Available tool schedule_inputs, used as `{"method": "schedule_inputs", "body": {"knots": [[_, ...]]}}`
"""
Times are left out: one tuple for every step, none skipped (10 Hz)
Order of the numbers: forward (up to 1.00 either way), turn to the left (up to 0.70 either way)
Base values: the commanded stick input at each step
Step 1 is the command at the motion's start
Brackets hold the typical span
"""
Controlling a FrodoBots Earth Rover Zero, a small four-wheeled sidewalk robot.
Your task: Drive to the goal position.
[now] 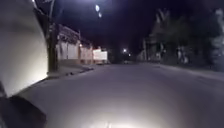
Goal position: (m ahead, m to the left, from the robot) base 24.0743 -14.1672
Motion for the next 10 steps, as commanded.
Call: {"method": "schedule_inputs", "body": {"knots": [[1.00, 0.00], [1.00, 0.00], [1.00, 0.00], [1.00, 0.00], [1.00, 0.00], [1.00, 0.00], [1.00, 0.00], [1.00, 0.00], [1.00, 0.00], [1.00, 0.00]]}}
